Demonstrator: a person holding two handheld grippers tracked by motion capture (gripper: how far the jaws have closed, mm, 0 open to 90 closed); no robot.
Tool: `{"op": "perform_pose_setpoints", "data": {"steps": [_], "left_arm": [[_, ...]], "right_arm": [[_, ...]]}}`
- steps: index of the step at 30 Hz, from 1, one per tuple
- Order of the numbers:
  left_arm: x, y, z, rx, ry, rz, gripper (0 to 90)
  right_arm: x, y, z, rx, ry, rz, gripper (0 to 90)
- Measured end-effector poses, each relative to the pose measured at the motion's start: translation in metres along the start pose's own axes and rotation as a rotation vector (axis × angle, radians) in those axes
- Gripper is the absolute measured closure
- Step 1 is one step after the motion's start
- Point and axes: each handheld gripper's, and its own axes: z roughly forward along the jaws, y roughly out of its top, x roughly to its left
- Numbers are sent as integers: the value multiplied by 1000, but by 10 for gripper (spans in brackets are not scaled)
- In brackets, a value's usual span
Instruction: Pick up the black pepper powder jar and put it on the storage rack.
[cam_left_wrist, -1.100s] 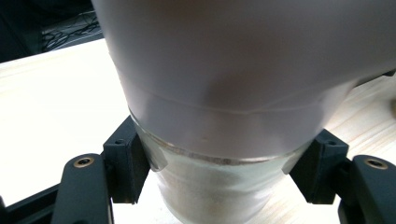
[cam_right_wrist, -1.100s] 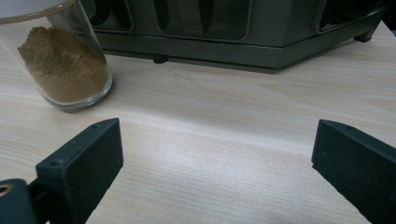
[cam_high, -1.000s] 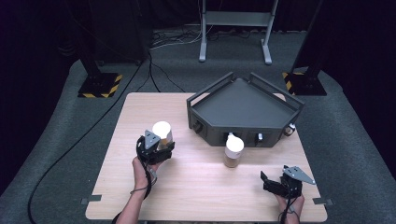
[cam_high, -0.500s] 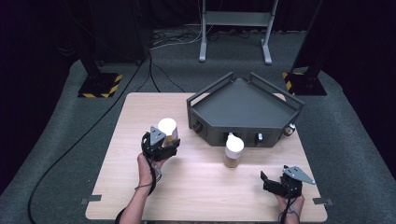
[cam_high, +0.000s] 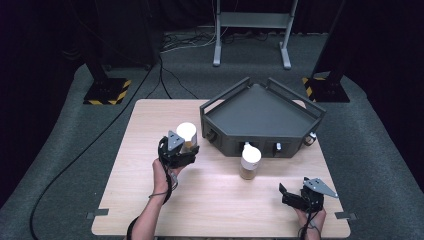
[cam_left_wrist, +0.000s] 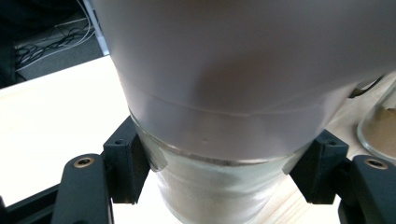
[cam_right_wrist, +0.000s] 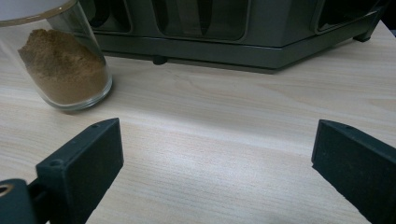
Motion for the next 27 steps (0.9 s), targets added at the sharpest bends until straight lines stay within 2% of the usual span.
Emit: {"op": "perform_pose_setpoints", "data": {"steps": [9, 27], "left_arm": [[-4, 9, 8, 3, -21, 11, 308], [-6, 21, 21, 1, -52, -6, 308]], "right_arm": [[0, 0, 0, -2, 0, 4, 11], [0, -1, 0, -4, 1, 1, 11]]}}
